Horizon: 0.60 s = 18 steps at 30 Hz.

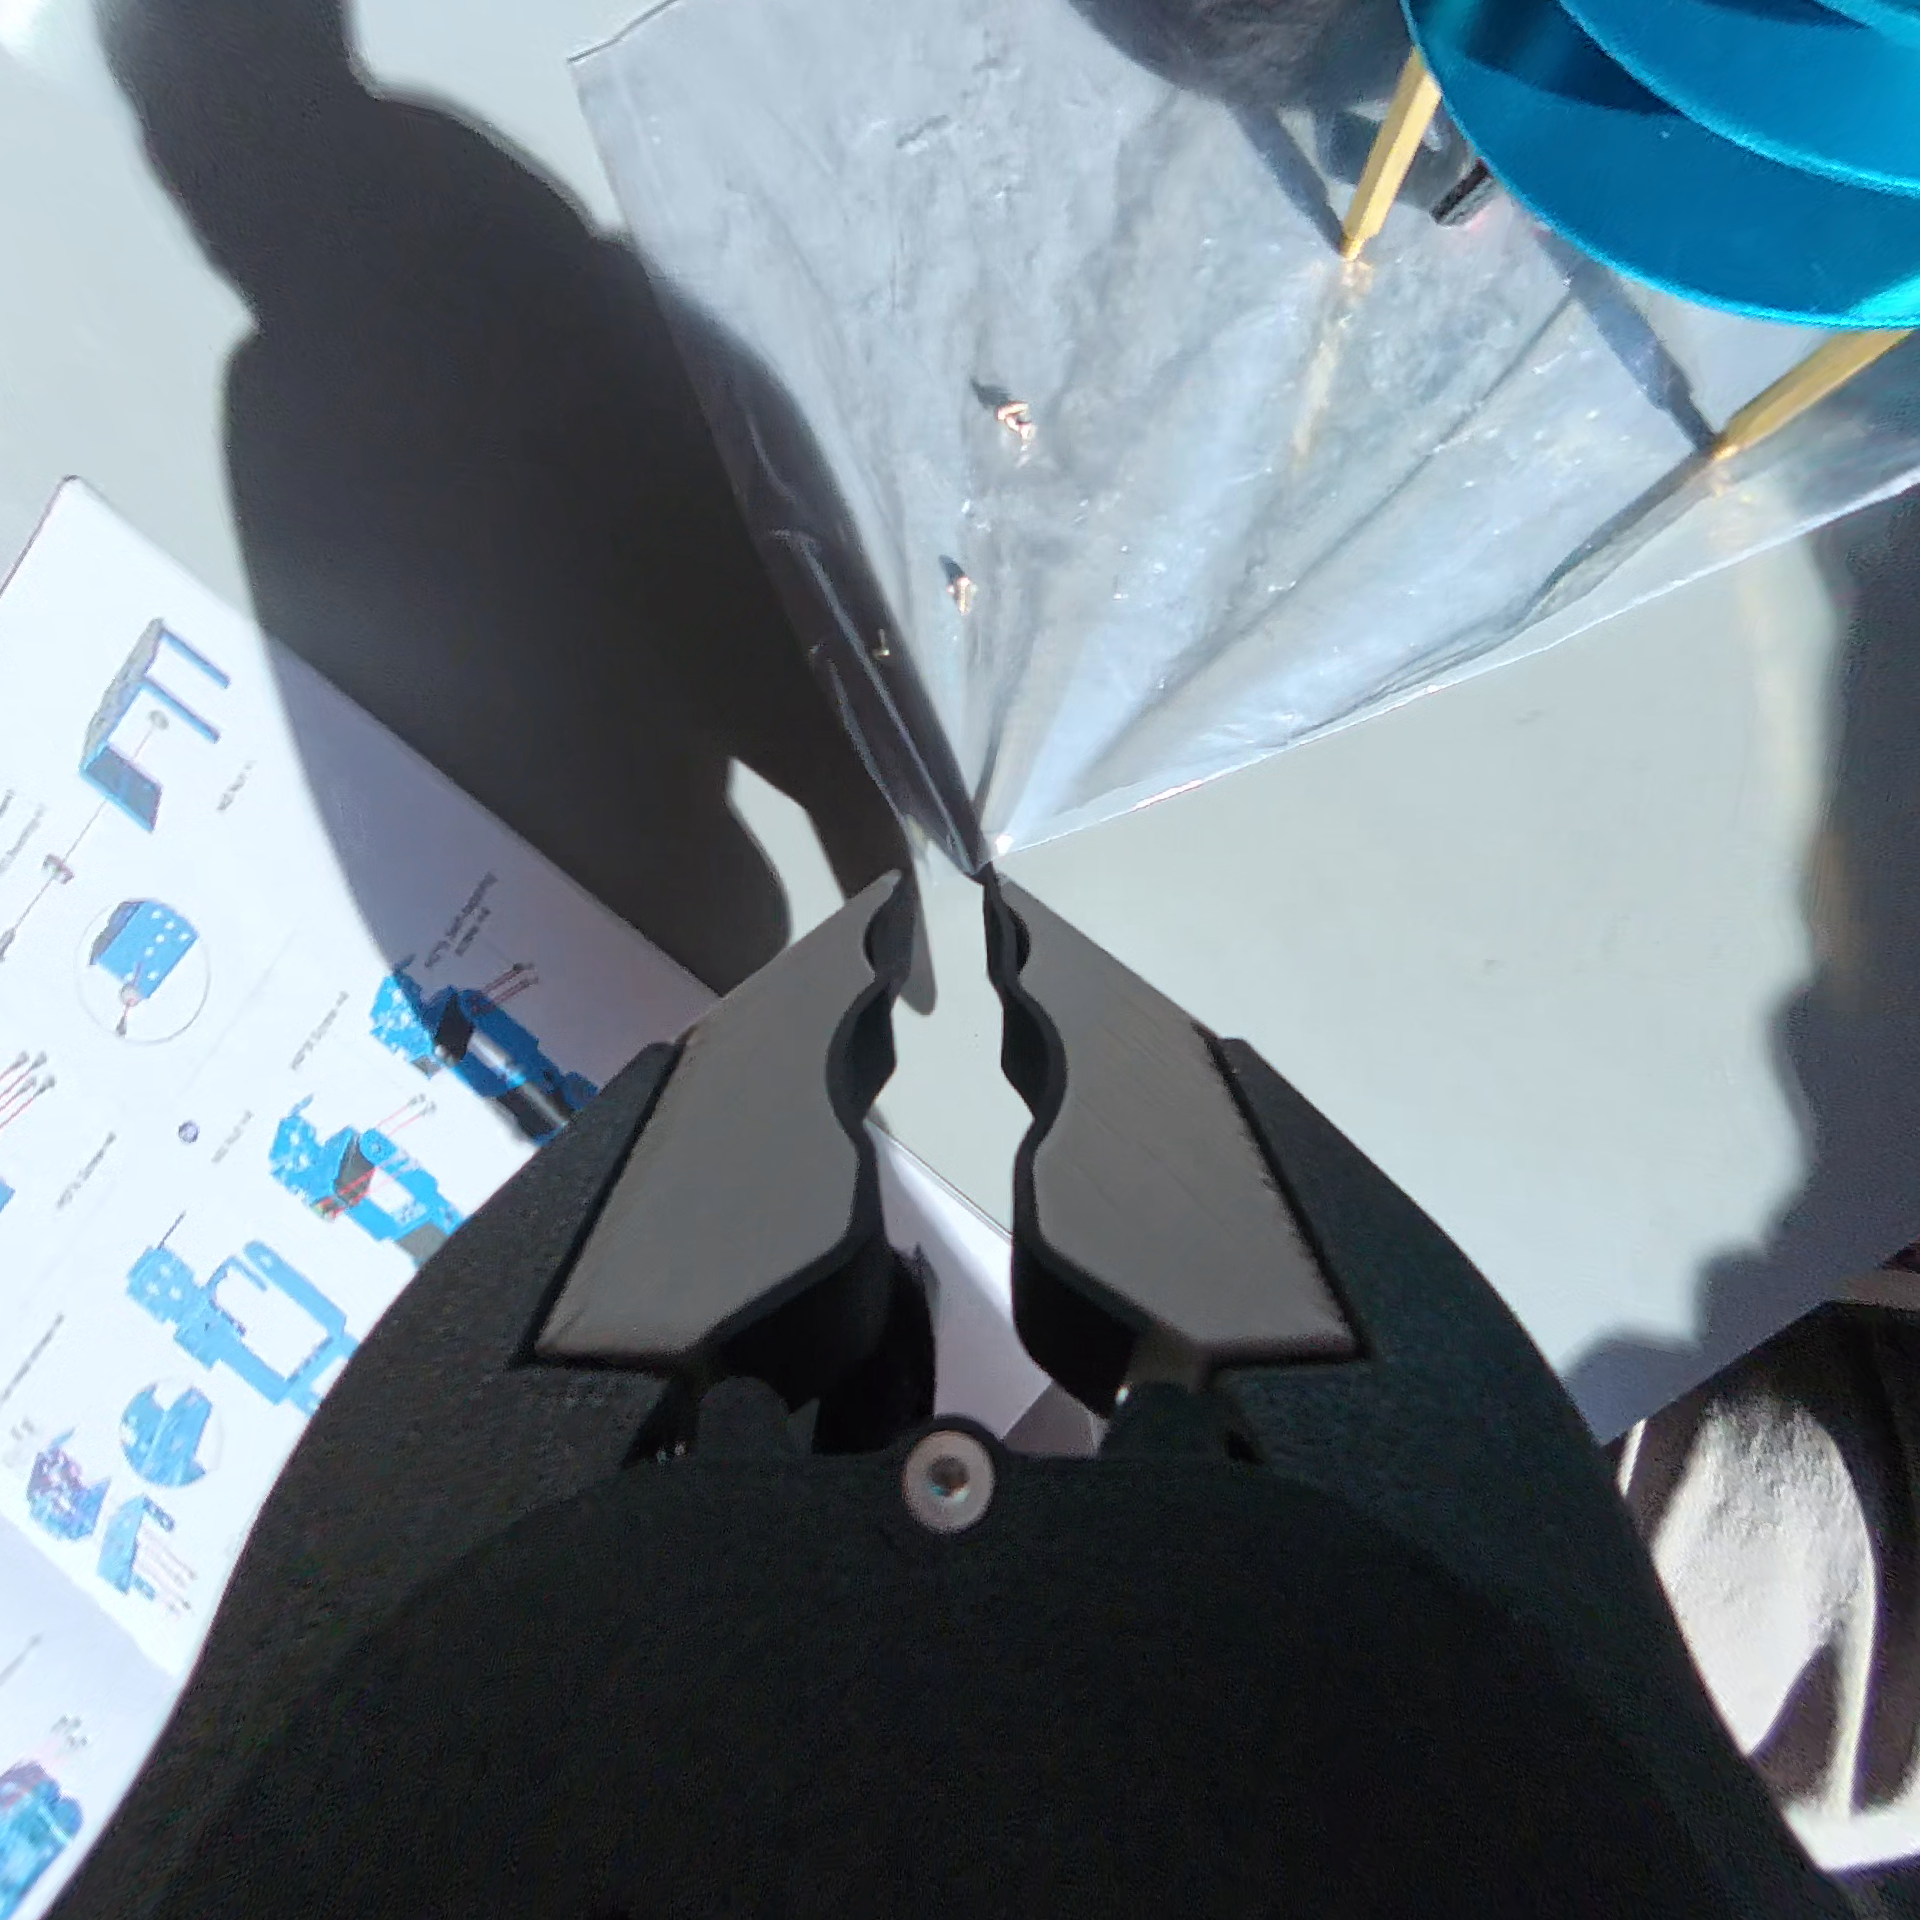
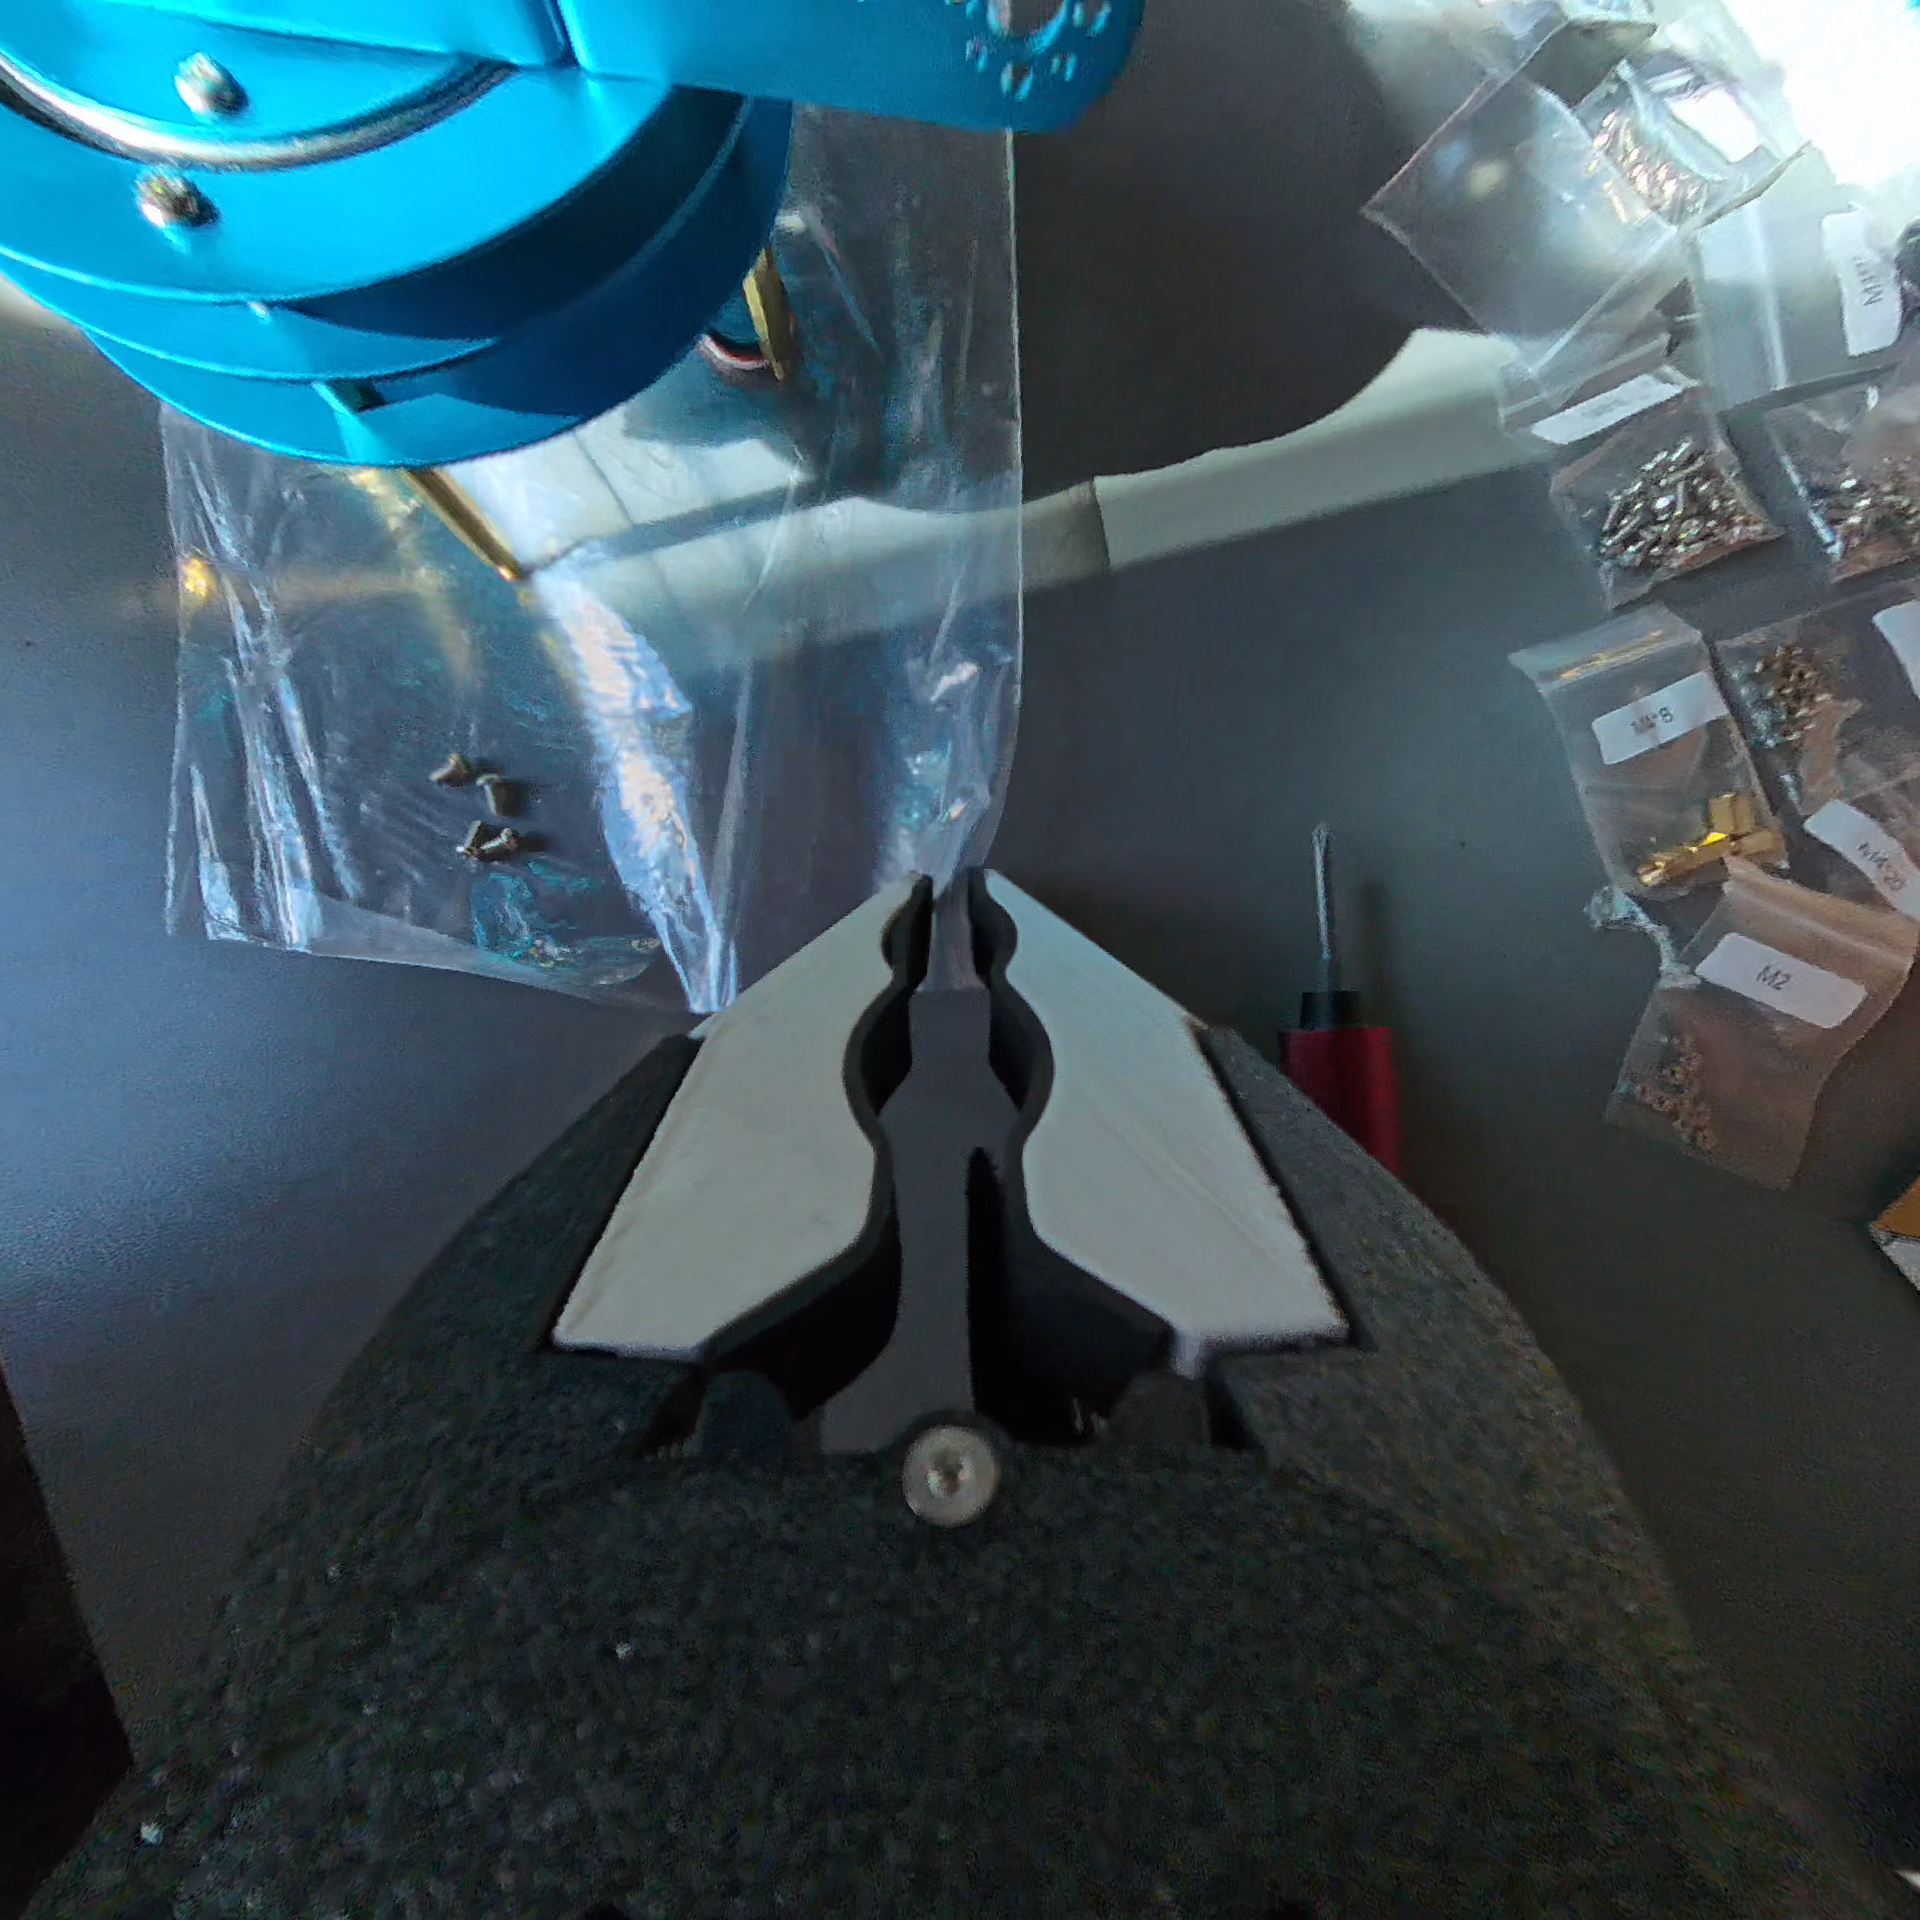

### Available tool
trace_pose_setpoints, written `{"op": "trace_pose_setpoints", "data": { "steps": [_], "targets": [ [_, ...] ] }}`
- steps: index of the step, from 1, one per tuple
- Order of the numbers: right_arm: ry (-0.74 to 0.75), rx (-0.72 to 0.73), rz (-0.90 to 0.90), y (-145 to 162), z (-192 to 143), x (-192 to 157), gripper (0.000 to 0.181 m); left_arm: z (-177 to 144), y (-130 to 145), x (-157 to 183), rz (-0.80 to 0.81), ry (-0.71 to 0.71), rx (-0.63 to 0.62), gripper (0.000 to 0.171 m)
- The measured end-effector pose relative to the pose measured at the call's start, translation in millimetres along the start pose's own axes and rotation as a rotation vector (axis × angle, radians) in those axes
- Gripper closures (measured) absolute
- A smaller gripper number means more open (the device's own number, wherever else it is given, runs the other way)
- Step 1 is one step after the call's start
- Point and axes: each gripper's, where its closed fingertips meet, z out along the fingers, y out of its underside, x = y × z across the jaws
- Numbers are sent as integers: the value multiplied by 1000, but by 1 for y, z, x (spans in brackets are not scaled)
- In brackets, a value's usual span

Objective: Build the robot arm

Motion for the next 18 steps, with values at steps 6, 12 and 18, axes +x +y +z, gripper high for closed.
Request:
{"op": "trace_pose_setpoints", "data": {
  "steps": [6, 12, 18],
  "targets": [
    [30, 255, -25, -28, -34, 13, 162, -54, -10, 14, -136, -122, 317, 147],
    [53, 366, 13, -23, -72, 30, 140, -113, -20, 104, -331, 6, 747, 146],
    [-43, 344, 6, 1, -80, 25, 133, -103, -19, 216, -375, 125, 927, 147]
  ]
}}
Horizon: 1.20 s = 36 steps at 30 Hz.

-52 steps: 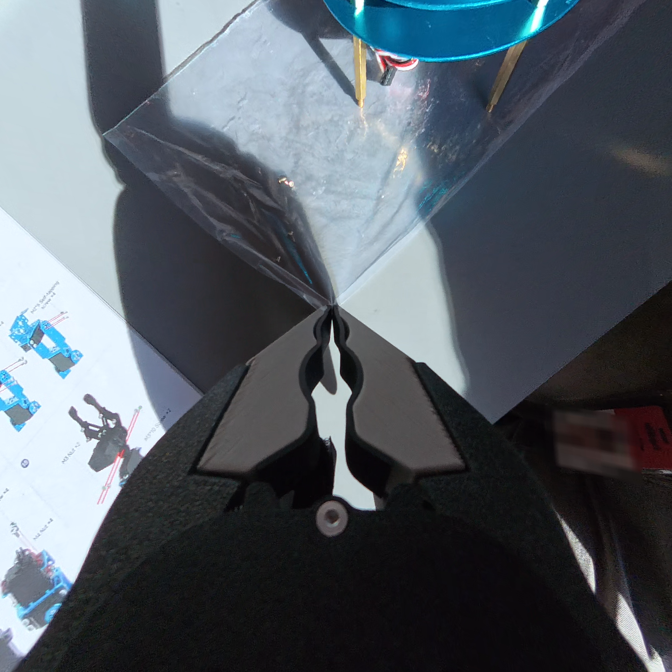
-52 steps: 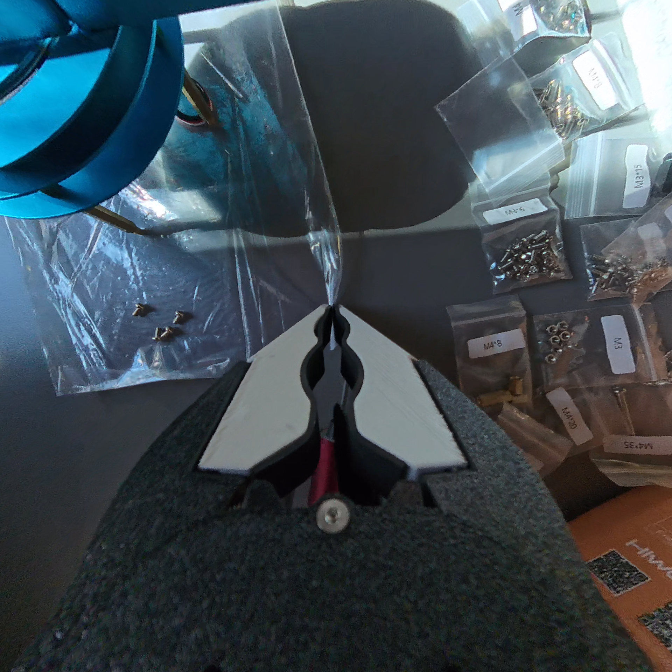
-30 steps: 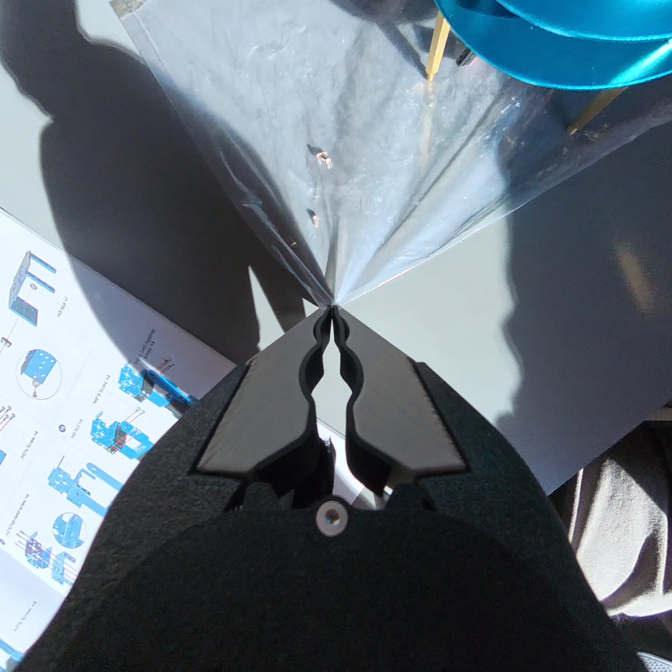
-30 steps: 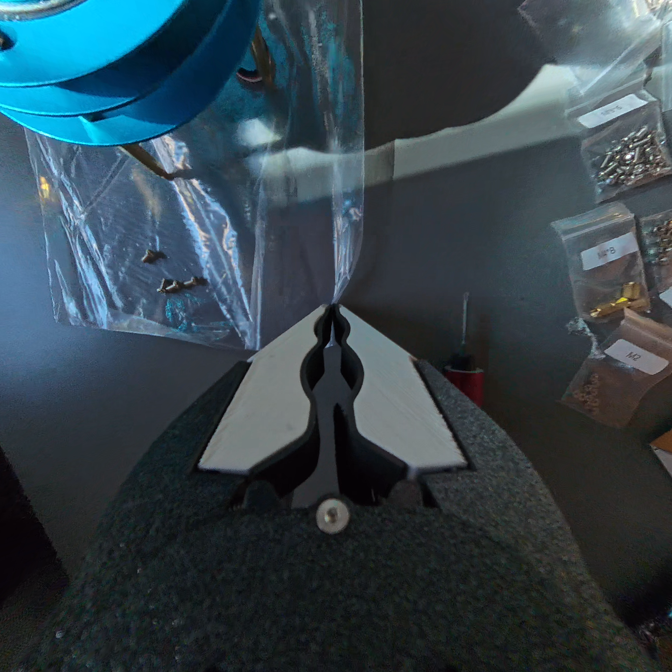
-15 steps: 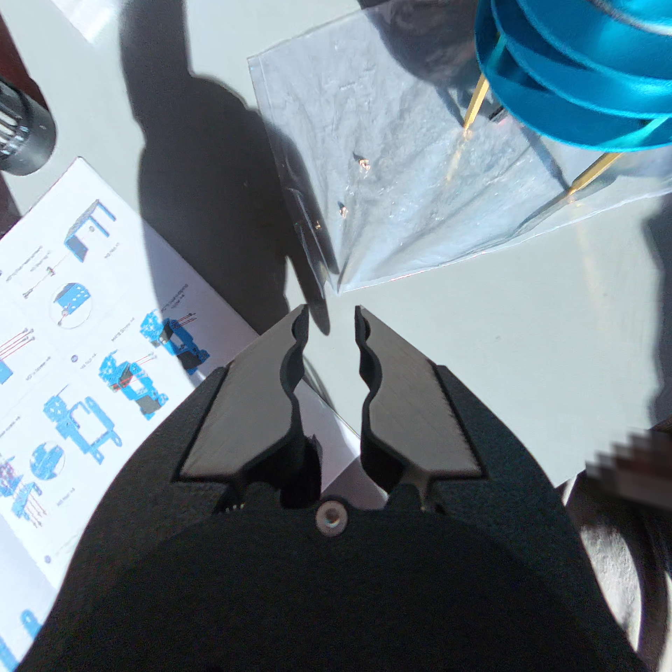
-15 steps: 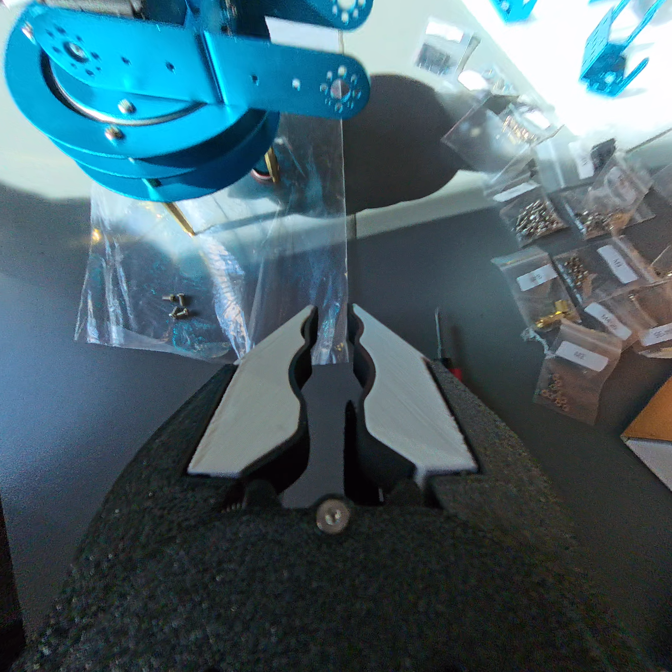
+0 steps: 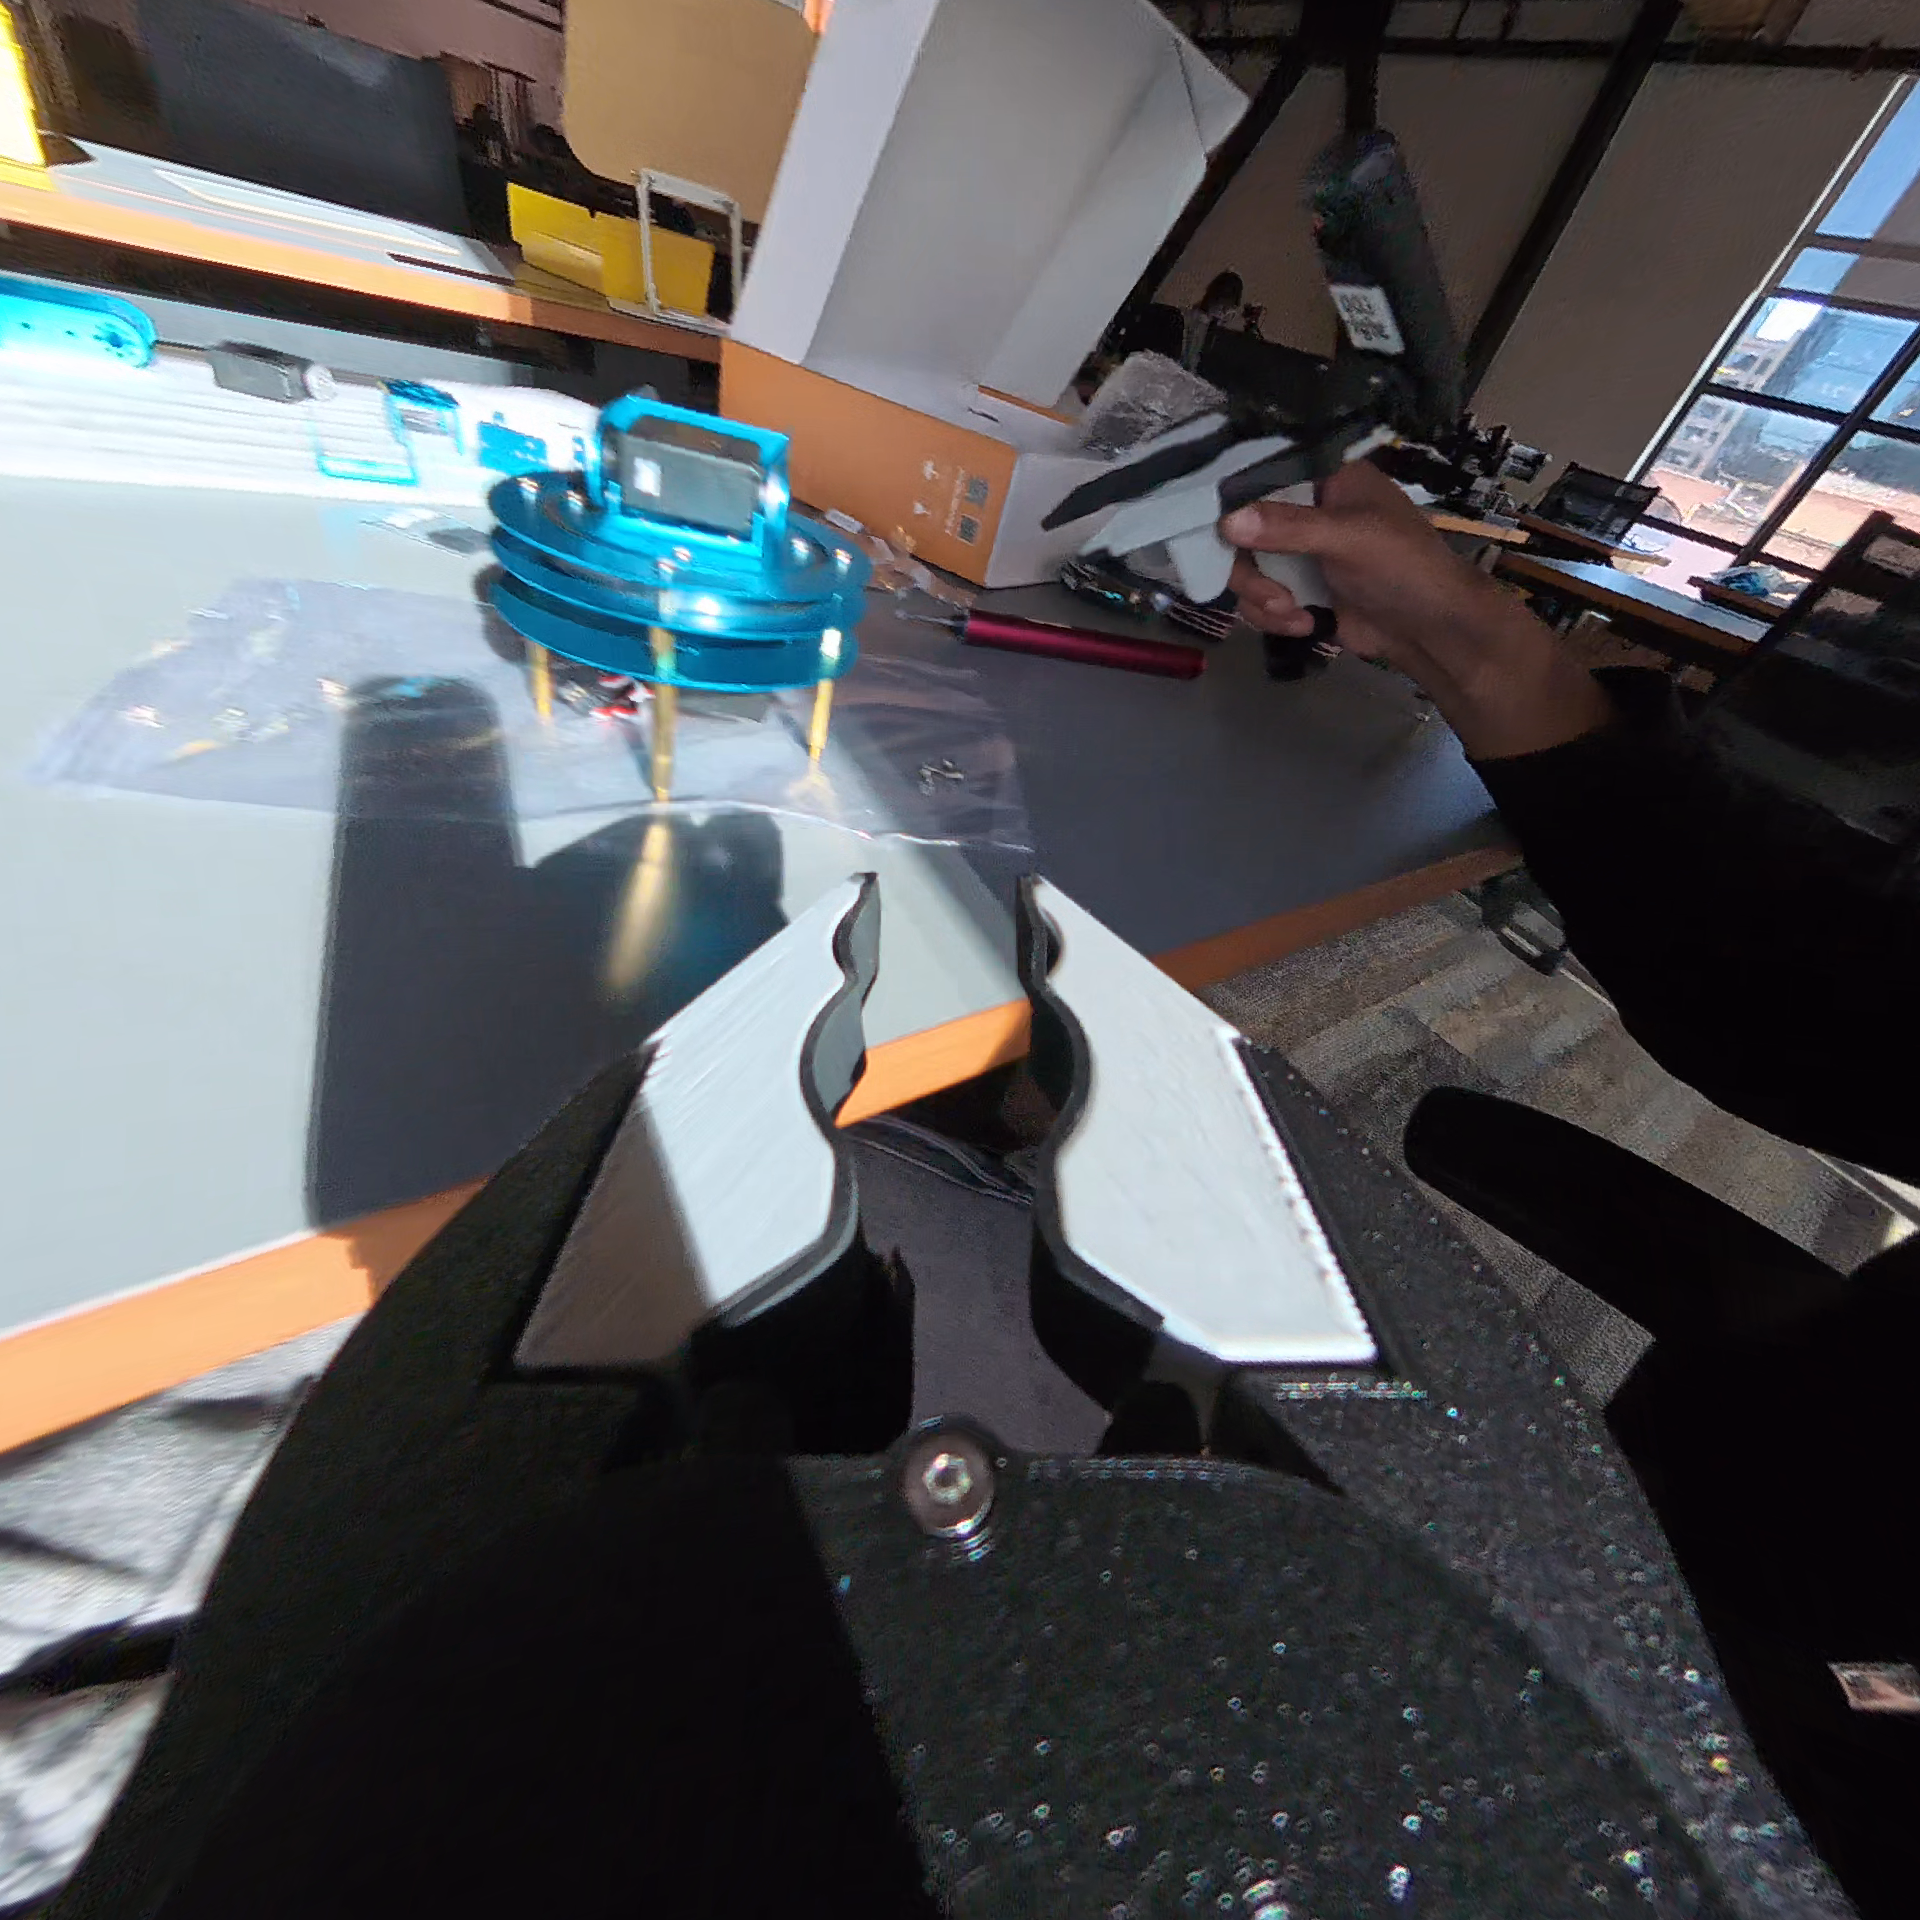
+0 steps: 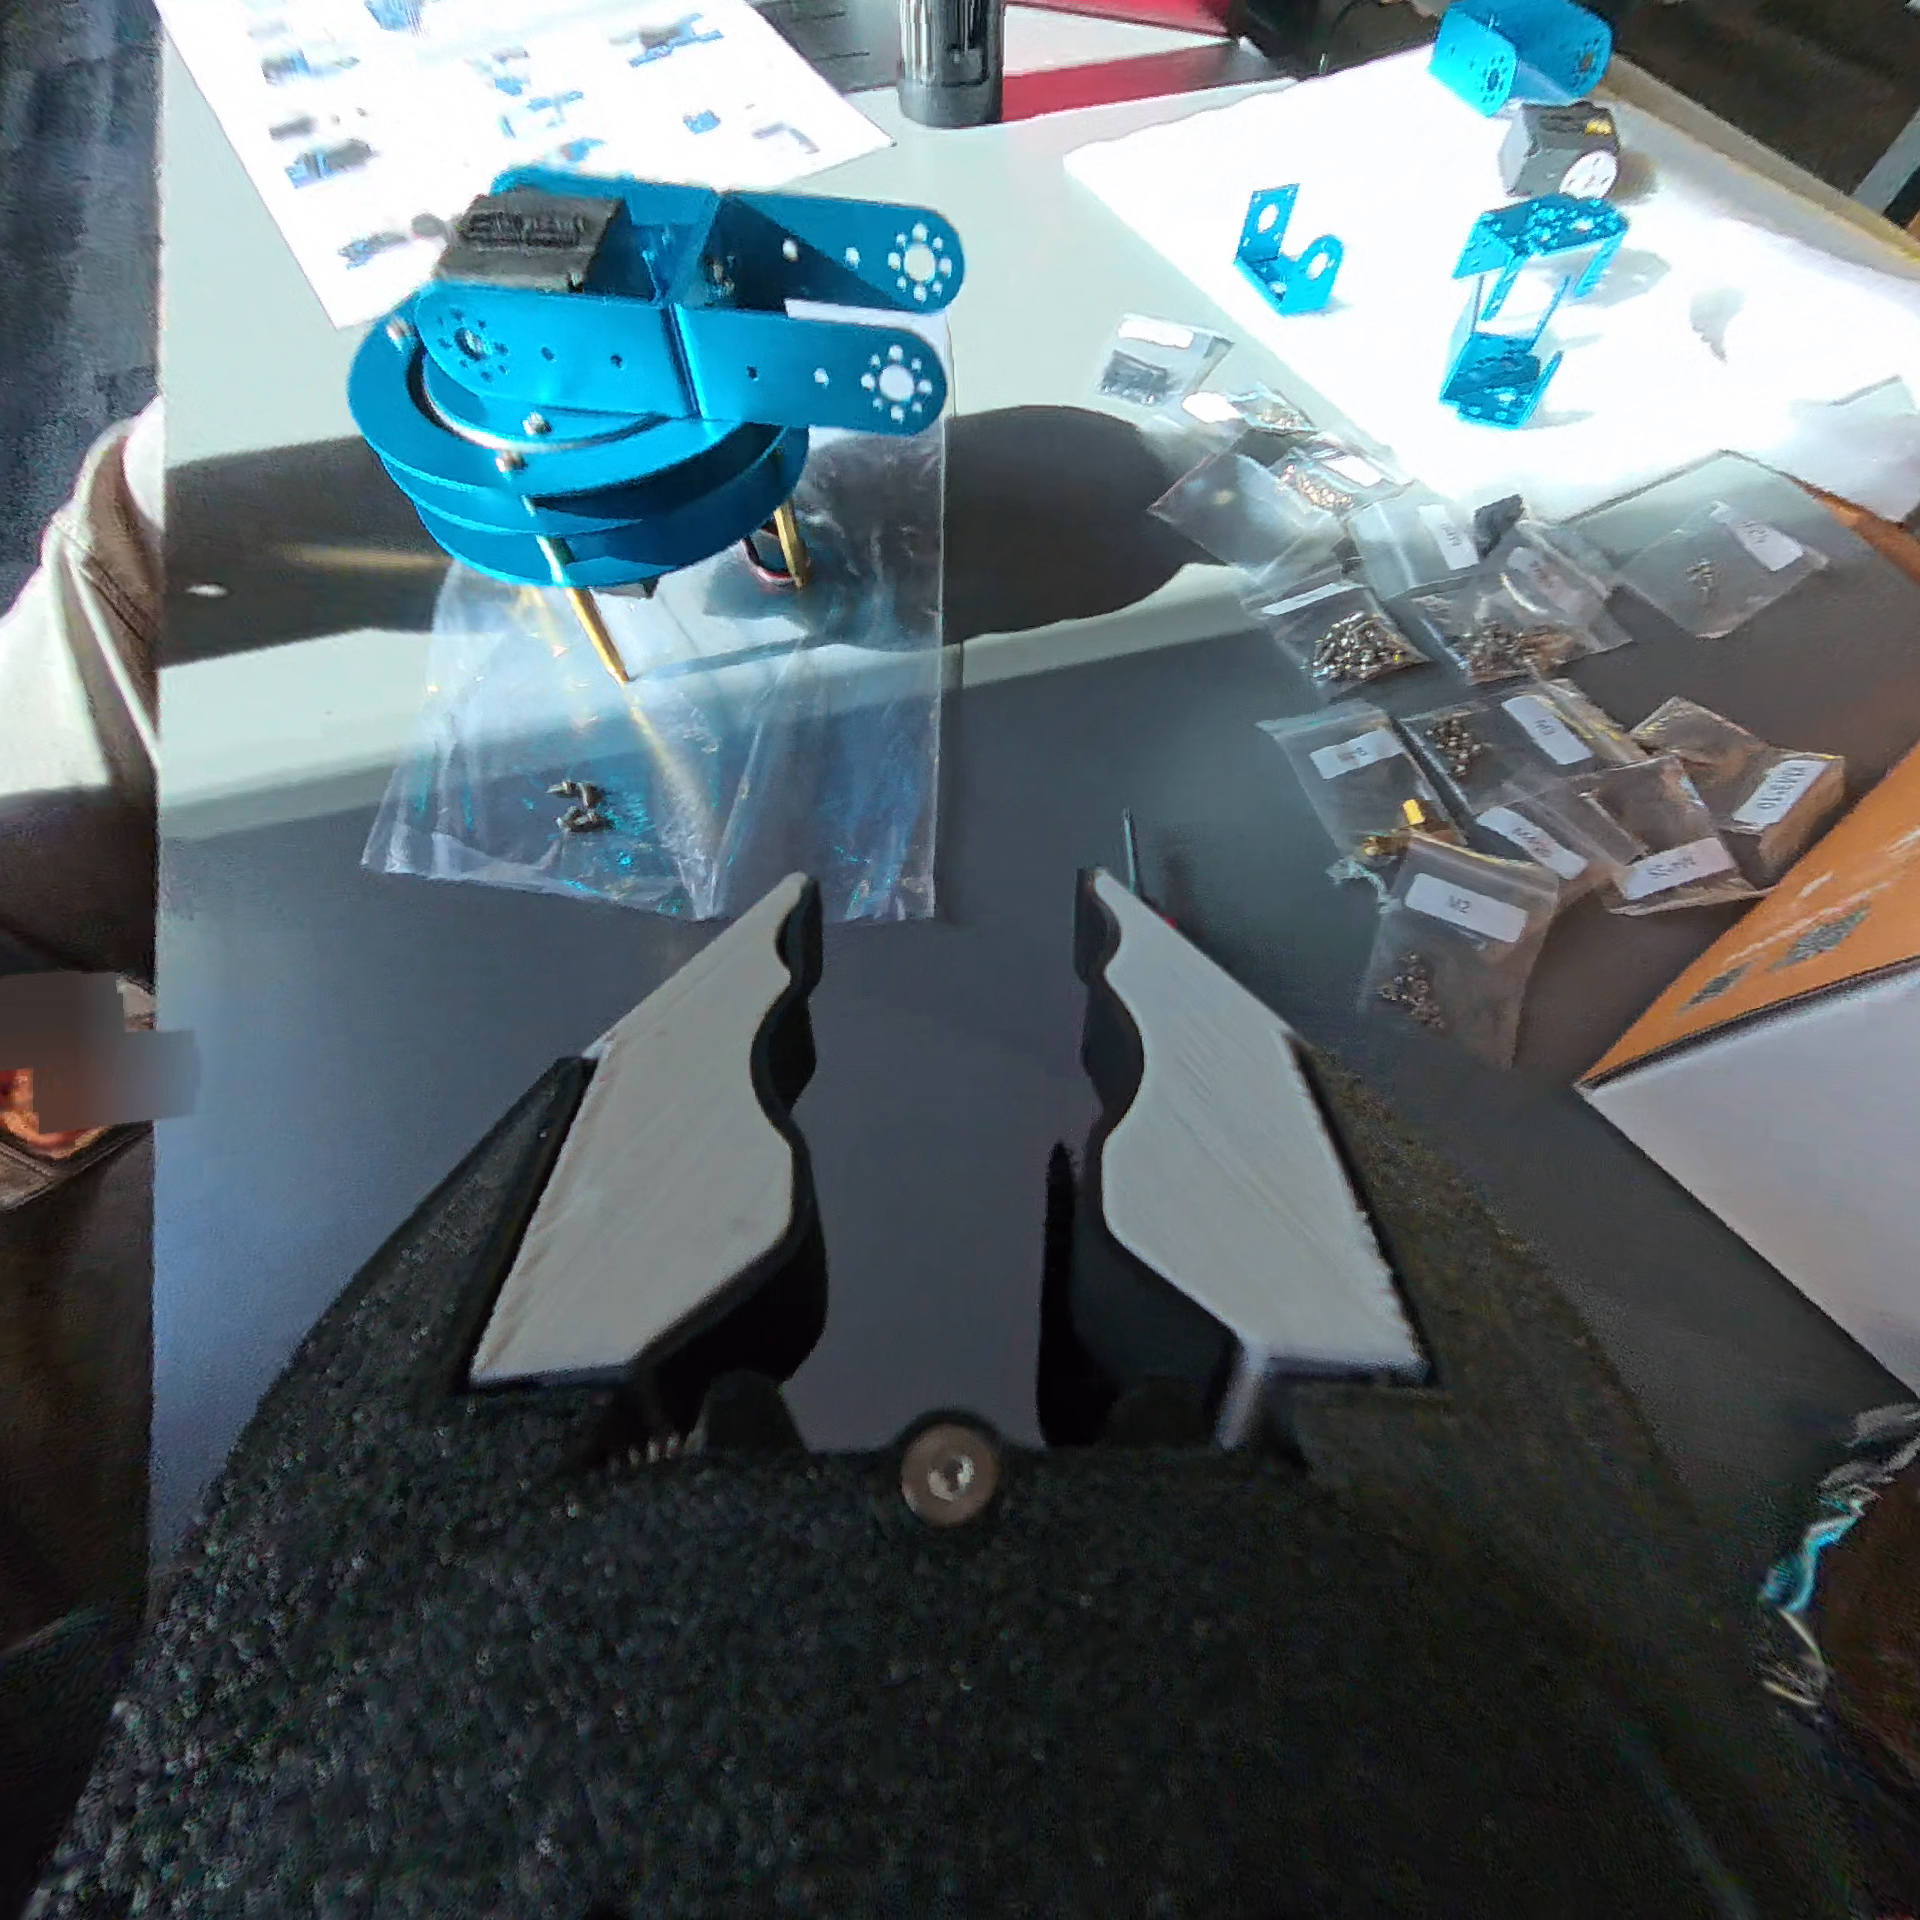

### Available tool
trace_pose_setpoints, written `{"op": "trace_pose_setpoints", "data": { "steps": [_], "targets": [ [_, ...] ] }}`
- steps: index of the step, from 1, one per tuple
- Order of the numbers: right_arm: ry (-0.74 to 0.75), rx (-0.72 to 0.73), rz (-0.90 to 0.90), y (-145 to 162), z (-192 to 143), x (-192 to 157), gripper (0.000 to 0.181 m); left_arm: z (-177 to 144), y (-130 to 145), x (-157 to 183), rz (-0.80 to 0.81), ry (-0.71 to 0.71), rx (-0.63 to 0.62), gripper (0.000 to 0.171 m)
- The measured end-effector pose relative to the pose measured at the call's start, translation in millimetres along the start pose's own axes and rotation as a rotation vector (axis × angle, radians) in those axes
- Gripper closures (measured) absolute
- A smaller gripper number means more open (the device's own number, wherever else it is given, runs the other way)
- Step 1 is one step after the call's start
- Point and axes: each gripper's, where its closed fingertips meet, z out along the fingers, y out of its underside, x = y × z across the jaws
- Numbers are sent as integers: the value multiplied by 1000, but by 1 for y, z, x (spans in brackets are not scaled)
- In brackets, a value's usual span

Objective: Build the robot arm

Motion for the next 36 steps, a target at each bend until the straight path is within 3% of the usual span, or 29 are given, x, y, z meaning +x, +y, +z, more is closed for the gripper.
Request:
{"op": "trace_pose_setpoints", "data": {
  "steps": [4, 6, 11, 13, 18, 21, 23, 26, 30, 34, 36],
  "targets": [
    [88, -2, -51, 3, -9, 17, 145, 6, 39, 39, 92, 38, -134, 145],
    [137, -19, -14, 10, -15, 37, 145, 4, 46, 46, 128, 32, -129, 146],
    [136, -86, 47, 36, -6, 56, 140, -3, 64, 54, 7, 96, -133, 147],
    [77, -66, 64, 31, 0, 41, 141, -6, 64, 50, -25, 80, -110, 147],
    [-168, 1, 11, 4, 14, -52, 141, 7, 51, 27, -10, -36, -143, 150],
    [-159, -23, -5, 9, 32, -91, 146, 36, 27, 25, 13, -58, -181, 152],
    [-88, -34, -17, 16, 39, -98, 149, 61, 12, 26, 39, -59, -213, 152],
    [11, 0, -7, 14, 28, -87, 151, 99, 0, 24, 96, -58, -270, 151],
    [129, -73, -18, 23, -1, -35, 149, 140, 9, 13, 135, -54, -368, 154],
    [147, -211, -70, 38, -6, 33, 138, 158, 10, 17, 135, 22, -366, 159],
    [41, -242, -5, 51, 1, 39, 140, 164, 3, 17, 153, 29, -342, 159]
  ]
}}
